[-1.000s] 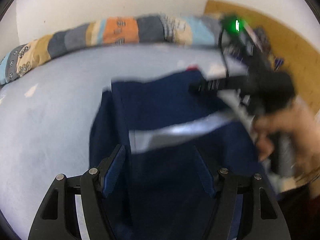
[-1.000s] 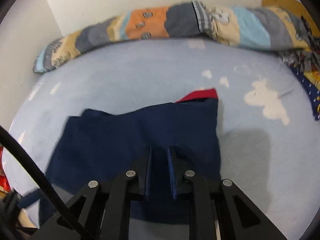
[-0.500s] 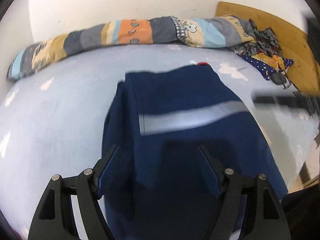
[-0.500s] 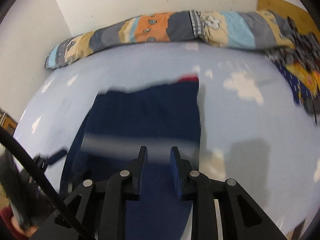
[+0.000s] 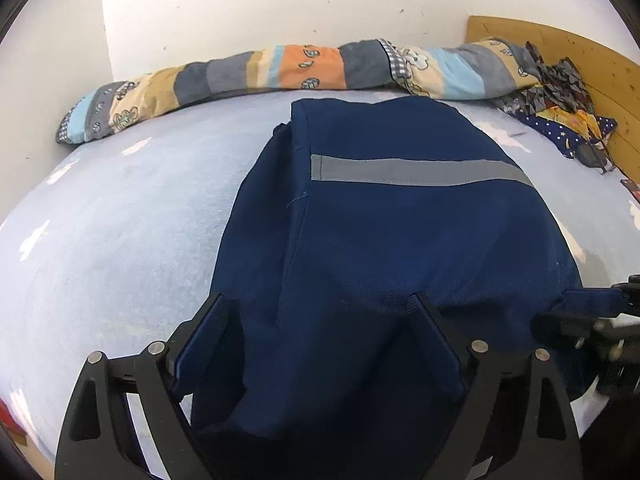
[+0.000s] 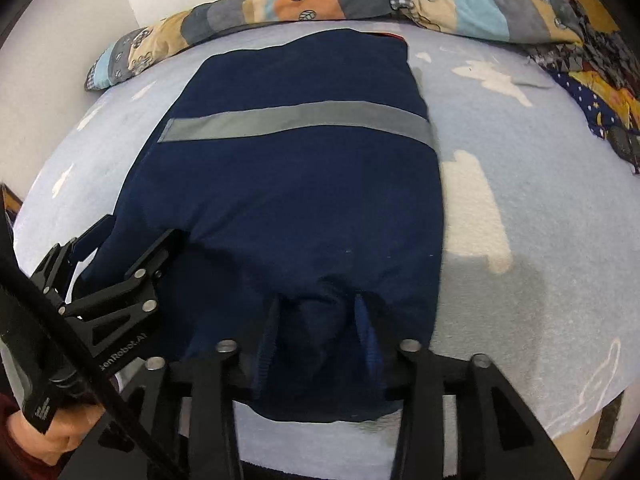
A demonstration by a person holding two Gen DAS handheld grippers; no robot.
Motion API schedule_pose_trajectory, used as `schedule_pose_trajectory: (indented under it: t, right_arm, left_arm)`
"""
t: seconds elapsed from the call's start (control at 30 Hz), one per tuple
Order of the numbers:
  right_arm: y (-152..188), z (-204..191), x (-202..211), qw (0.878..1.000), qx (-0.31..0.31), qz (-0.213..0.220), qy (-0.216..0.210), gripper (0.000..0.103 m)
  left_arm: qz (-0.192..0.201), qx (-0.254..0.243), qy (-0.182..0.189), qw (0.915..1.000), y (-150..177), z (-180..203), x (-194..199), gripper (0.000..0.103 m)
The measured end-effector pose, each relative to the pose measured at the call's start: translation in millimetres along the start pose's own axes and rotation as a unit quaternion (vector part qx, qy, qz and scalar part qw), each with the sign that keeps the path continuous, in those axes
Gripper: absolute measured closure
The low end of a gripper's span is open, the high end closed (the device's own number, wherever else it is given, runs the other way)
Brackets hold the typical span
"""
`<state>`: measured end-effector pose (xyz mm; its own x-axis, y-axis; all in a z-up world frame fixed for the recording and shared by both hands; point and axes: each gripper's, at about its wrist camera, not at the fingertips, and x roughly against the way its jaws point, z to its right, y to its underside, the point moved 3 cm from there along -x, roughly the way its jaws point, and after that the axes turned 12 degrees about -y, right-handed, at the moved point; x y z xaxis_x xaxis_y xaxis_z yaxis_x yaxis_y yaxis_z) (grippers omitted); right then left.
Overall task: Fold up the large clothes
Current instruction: 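Open both grippers and pull them back from the folded jacket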
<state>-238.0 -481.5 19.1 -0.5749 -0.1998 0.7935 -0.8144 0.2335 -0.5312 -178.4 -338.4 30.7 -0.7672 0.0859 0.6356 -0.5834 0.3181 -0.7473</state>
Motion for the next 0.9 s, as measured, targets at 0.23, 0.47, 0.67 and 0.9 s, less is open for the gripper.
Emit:
schedule_pose_trajectory:
  t: [0.23, 0.47, 0.67, 0.9]
  right_arm:
    - [9.2, -13.7, -1.7, 0.999, 0.021, 0.025, 0.041, 0.044]
    - [12.1, -16.0, 24.9, 0.997, 0.018, 0.062, 0.035, 0.042]
    - [36.0, -19.6, 69.9, 0.993, 0.020, 0.101, 0.062, 0.028]
    - [41.0, -40.9, 97.4, 0.987, 0.020, 0.139, 0.072, 0.021]
  left_arm:
    - [0.021, 0.007, -0.009, 0.9997, 3.3, -0.6, 0.2, 0.009]
    - [0.008, 0.019, -0.014, 0.9997, 7.8, -11.9, 24.0, 0.009]
    - [0.006, 0.037, -0.011, 0.9992, 12.1, -20.3, 66.3, 0.009]
    - [0.047, 0.051, 0.008, 0.9976, 9.8, -27.3, 100.9, 0.009]
